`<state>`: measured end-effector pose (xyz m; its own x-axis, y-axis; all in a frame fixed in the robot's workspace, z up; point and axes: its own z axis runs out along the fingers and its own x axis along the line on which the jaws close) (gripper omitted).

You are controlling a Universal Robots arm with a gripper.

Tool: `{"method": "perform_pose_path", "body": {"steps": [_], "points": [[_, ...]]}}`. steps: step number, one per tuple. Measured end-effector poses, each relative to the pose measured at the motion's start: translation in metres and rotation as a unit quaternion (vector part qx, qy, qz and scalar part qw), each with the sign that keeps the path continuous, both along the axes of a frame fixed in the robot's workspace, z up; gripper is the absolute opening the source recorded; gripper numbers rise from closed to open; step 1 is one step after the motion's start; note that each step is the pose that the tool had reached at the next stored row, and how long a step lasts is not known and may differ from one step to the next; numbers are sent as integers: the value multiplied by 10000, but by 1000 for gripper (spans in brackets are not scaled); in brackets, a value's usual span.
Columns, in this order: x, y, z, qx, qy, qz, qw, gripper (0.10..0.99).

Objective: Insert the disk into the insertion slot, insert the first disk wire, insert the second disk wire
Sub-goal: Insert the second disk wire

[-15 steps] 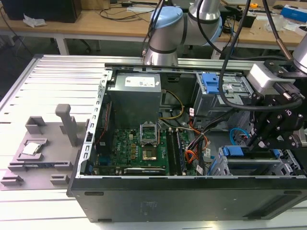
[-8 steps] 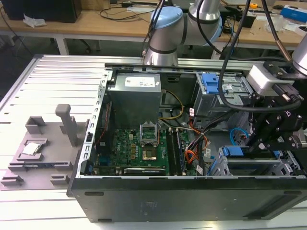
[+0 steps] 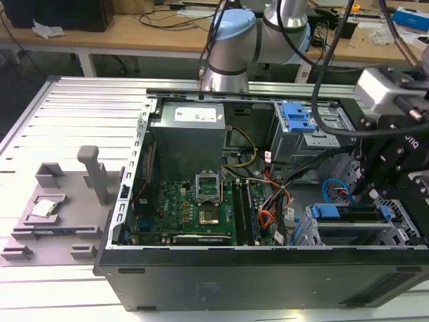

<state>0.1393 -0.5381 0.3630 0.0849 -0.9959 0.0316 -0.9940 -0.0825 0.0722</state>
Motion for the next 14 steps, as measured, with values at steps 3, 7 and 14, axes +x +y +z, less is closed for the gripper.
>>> {"method": "perform_pose_path", "body": {"steps": [3, 7, 14], "points": [[0, 6, 109, 0, -2, 0, 10000, 106], [0, 6, 169, 1, -3, 0, 10000, 106], [0, 6, 174, 0, -3, 0, 10000, 106]]}}
